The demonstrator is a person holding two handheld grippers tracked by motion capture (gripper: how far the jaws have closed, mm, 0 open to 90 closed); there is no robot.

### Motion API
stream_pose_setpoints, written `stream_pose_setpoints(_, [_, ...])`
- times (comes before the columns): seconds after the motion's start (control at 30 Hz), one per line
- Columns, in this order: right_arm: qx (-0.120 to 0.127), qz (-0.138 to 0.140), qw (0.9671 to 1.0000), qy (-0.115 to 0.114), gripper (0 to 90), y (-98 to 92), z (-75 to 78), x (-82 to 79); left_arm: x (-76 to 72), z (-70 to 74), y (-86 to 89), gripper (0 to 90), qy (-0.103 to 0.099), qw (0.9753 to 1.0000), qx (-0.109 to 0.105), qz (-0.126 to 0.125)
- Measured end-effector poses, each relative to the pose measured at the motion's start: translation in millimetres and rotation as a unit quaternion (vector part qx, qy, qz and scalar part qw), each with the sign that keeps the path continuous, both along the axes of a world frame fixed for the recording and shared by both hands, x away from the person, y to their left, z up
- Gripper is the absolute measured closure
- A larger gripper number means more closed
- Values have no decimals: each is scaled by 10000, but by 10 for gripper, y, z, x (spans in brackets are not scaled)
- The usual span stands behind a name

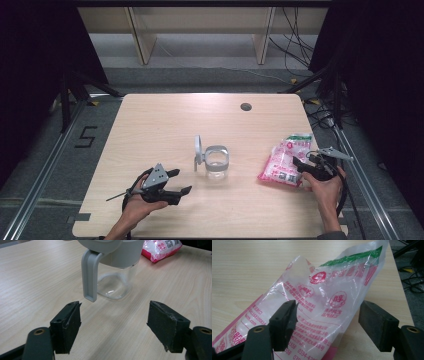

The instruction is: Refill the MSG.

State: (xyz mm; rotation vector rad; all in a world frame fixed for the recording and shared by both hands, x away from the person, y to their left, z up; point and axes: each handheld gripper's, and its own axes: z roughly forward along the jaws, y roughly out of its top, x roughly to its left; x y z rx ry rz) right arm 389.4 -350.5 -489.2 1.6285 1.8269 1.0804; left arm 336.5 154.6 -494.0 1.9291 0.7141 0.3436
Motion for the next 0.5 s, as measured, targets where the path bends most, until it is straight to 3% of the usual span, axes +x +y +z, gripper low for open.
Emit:
stream_pose_setpoints(0.07, [-16,131,9999,-104,331,-22,-10,22,-7,-5,-6,261,-16,10000,23,-19])
stream_pose_setpoints(0.2, [133,38,9999,-41,346,-7,-27,27,-11,-13,-21,261,25,10000,13,-53])
stream_pose_setpoints(0.23, [-13,181,9998,-73,357,-39,-31,47,-14,-12,-22,261,25,10000,37,-23])
stream_pose_setpoints(0.27, [206,81,9998,21,367,-1,-30,34,-10,-13,-21,261,5,10000,50,-42])
stream_pose_setpoints(0.3, [77,250,9997,-6,387,-33,-38,57,-9,-17,-23,261,6,10000,45,-45])
stream_pose_setpoints(0.33, [23,242,9997,104,413,-36,-37,58,-11,-18,-25,261,24,10000,37,-58])
stream_pose_setpoints(0.47, [90,287,9994,174,554,-35,-59,68,-18,-22,-46,261,-18,9999,15,-111])
stream_pose_setpoints(0.5, [116,313,9993,193,615,-43,-60,69,-33,-24,-54,261,37,10000,-11,-29])
